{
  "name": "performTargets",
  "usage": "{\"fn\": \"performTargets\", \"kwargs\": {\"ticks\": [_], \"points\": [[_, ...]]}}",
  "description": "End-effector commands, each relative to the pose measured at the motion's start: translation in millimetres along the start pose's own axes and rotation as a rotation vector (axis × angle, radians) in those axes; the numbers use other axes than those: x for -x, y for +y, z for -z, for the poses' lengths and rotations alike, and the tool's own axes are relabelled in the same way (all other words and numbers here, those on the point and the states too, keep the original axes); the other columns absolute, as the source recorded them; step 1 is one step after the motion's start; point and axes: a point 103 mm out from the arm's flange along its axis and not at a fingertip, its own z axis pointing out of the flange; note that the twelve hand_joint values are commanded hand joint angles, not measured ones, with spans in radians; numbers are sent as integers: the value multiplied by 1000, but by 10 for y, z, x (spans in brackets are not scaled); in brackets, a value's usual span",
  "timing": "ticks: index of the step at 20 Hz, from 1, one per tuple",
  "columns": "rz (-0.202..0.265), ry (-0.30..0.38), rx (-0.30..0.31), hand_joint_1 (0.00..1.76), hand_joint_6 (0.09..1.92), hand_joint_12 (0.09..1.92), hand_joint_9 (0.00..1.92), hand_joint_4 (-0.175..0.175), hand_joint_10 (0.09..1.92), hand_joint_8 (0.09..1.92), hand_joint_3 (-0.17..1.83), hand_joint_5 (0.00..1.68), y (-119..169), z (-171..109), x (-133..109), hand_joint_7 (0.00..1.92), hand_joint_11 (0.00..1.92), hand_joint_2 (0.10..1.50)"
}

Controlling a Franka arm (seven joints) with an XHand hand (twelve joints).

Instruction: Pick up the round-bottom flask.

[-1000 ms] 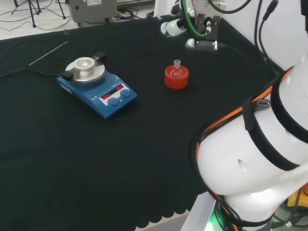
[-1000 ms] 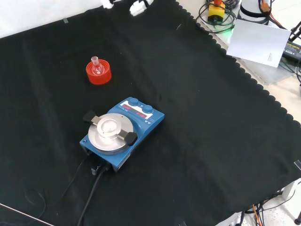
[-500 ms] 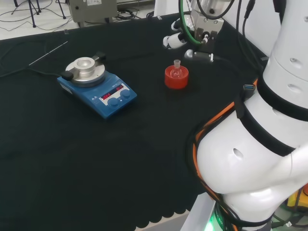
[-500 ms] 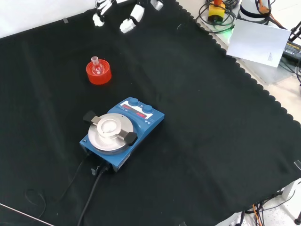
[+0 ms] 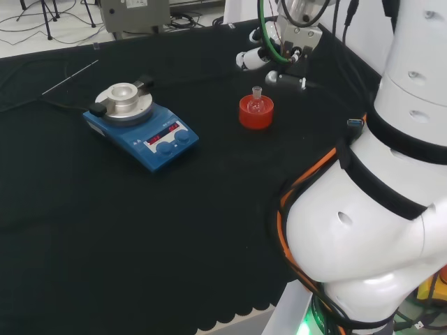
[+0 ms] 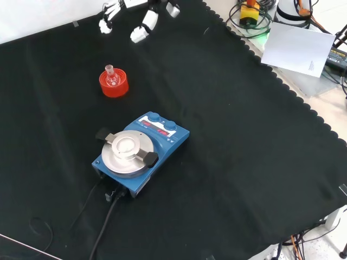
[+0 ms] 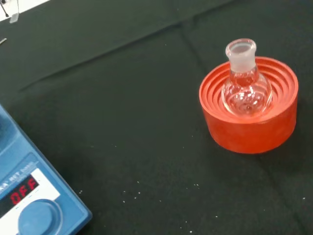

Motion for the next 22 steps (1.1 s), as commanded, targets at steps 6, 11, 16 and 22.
{"fn": "performTargets", "kwargs": {"ticks": [6, 11, 16, 22], "points": [[-70, 62, -5, 758, 87, 1305, 344, -18, 674, 619, 608, 494, 401, -419, 288, 169, 0, 759], [-93, 66, 0, 768, 87, 1305, 346, -14, 675, 620, 614, 507, 477, -481, 394, 168, 0, 749], [-108, 82, -12, 772, 87, 1306, 347, -14, 676, 620, 618, 508, 545, -581, 476, 167, 0, 745], [-112, 88, -19, 774, 87, 1307, 347, -14, 676, 620, 621, 507, 646, -739, 555, 165, 0, 740]]}}
